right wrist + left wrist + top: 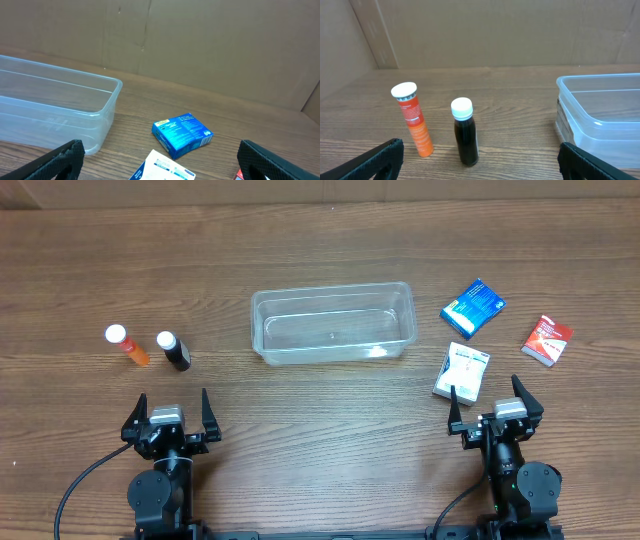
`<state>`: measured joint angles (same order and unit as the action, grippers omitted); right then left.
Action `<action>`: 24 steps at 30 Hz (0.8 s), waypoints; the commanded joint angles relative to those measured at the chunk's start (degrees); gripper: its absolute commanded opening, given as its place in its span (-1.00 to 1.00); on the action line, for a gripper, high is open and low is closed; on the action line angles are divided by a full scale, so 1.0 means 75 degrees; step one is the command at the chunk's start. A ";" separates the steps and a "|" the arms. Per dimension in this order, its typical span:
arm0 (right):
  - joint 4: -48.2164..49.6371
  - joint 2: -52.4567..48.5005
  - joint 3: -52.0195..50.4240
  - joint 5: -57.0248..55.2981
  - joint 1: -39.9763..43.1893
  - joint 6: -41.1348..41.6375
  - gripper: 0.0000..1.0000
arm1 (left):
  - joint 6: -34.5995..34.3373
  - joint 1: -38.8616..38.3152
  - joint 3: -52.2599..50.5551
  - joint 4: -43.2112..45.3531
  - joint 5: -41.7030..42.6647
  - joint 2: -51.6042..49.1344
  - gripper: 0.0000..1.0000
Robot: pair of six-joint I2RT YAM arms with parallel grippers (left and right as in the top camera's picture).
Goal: Pack container
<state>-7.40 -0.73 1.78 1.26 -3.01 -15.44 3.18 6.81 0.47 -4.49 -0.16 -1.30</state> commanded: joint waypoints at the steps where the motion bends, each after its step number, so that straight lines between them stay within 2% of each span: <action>1: 0.0044 0.0076 -0.0029 0.0015 -0.0020 0.0035 1.00 | 0.0096 0.0041 -0.0026 0.0006 0.0082 -0.0020 1.00; 24: 0.0058 0.0076 -0.0029 0.0076 -0.0020 0.0061 1.00 | 0.0090 0.0041 -0.0026 0.0006 0.0087 -0.0020 1.00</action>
<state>-7.38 -0.73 1.78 1.28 -3.01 -15.42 3.18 6.81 0.47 -4.49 -0.16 -1.30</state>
